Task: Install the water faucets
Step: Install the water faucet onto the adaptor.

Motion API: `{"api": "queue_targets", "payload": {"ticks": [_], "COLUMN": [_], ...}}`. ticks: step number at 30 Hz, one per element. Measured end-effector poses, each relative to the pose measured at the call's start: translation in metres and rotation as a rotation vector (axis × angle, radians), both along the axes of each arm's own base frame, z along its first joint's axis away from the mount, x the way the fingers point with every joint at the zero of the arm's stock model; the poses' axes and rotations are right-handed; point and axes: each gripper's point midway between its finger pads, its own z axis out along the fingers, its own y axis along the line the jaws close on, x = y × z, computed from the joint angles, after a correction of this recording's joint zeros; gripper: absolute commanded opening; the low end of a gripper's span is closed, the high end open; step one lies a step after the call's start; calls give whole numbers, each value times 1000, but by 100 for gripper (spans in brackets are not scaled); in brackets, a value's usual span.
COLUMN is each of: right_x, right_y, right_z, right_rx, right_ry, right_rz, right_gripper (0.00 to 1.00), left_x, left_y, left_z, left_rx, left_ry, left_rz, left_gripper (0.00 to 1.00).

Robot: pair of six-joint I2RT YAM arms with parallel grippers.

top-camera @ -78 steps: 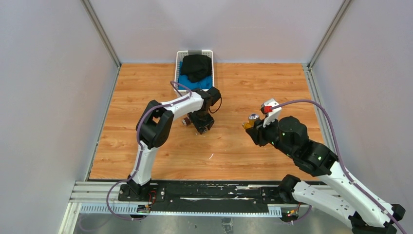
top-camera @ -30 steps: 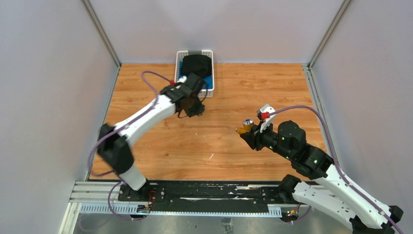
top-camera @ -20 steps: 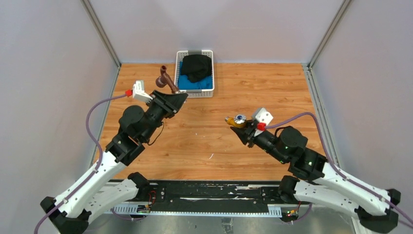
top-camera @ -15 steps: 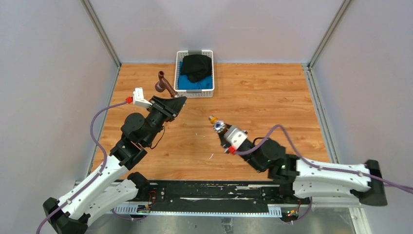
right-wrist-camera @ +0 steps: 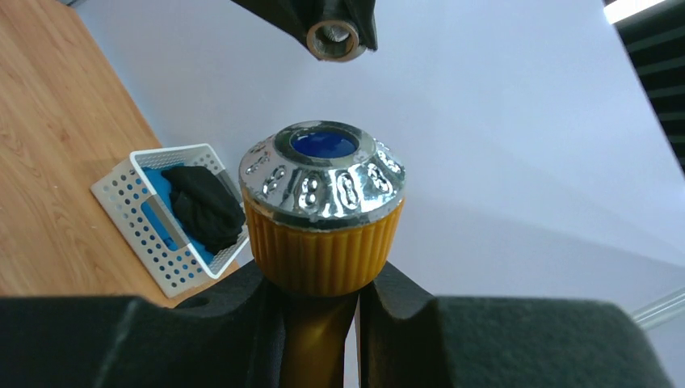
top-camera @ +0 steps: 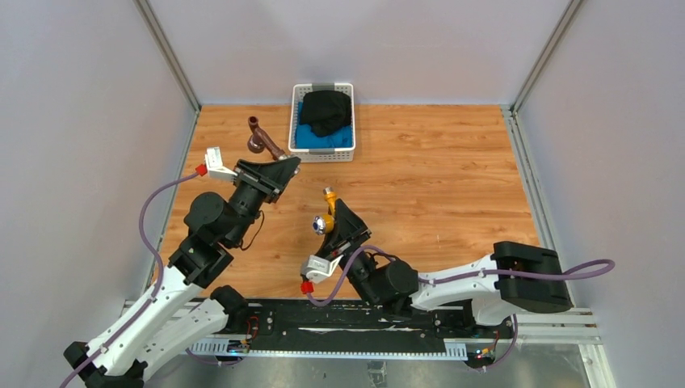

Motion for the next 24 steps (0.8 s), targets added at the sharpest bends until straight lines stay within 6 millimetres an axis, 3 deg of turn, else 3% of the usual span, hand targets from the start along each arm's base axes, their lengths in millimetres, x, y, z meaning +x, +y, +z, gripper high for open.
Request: {"api": "queue_targets", "payload": {"ticks": [6, 16, 24], "right_x": [-12, -27, -30], "right_y": [7, 26, 30], "right_z": [9, 3, 2], "right_rx": [-55, -222, -270], "right_ry": [-105, -257, -300], "right_rz": [11, 21, 15], "right_gripper": [0, 0, 0], "left_x": [1, 0, -9], "left_y": [-7, -16, -15], "left_z": [0, -26, -25], "left_rx": [49, 99, 98], "left_ry": [85, 224, 227], "left_rz": [-34, -87, -117], "left_gripper": [0, 0, 0]}}
